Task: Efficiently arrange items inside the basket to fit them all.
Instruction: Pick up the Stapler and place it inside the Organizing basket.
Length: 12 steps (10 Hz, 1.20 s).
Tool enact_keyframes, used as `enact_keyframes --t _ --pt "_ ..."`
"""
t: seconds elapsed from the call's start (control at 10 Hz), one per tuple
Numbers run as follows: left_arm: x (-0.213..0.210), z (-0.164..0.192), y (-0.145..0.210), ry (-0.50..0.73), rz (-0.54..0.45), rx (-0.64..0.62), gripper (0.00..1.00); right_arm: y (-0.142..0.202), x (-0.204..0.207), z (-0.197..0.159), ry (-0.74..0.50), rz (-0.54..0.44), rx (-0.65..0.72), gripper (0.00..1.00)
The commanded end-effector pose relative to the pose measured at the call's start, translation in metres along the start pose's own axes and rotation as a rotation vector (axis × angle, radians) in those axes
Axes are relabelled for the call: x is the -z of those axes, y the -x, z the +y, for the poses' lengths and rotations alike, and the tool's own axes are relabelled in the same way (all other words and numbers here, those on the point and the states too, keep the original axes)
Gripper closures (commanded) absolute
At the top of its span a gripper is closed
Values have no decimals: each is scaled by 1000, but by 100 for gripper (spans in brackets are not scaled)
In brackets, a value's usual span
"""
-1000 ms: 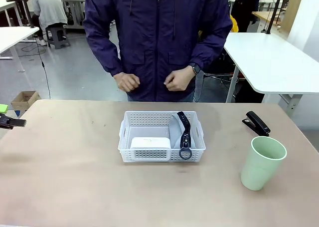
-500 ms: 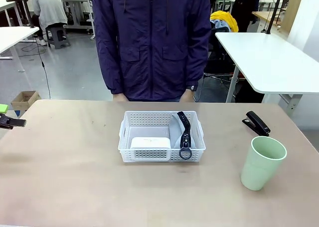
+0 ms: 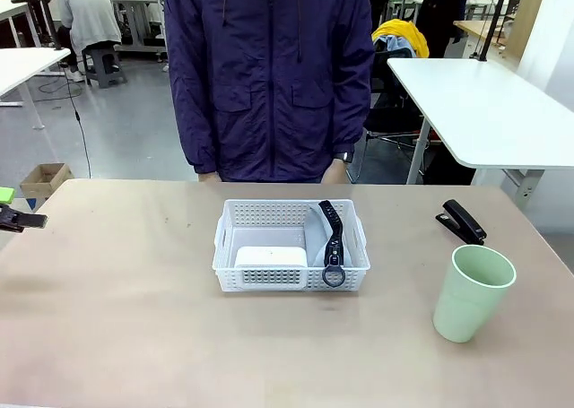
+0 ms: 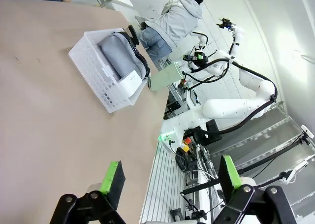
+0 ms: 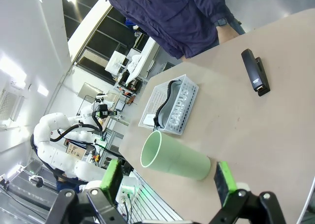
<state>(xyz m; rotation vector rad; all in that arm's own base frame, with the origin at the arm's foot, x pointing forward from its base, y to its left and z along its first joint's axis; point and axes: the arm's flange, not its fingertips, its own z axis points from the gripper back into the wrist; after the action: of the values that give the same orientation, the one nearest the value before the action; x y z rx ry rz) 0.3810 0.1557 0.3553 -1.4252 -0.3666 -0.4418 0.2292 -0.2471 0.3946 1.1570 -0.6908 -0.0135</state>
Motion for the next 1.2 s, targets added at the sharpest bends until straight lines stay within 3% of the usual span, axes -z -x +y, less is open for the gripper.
enact_keyframes --t 0.0,0.2,0.5,0.7,0.9,1.1 --pt "2 -4 2 -9 1 -6 0 -10 18 25 92 33 -77 0" --pt "2 -4 2 -9 1 -6 0 -32 71 70 317 145 -196 0" --pt "2 -4 2 -9 1 -6 0 -52 181 104 609 374 -358 0" --pt "2 -4 2 -9 1 -6 0 -66 236 120 775 435 -426 0" --pt "2 -4 2 -9 1 -6 0 -93 291 103 861 455 -384 0" --pt "2 -4 2 -9 1 -6 0 -115 324 64 910 509 -329 0"
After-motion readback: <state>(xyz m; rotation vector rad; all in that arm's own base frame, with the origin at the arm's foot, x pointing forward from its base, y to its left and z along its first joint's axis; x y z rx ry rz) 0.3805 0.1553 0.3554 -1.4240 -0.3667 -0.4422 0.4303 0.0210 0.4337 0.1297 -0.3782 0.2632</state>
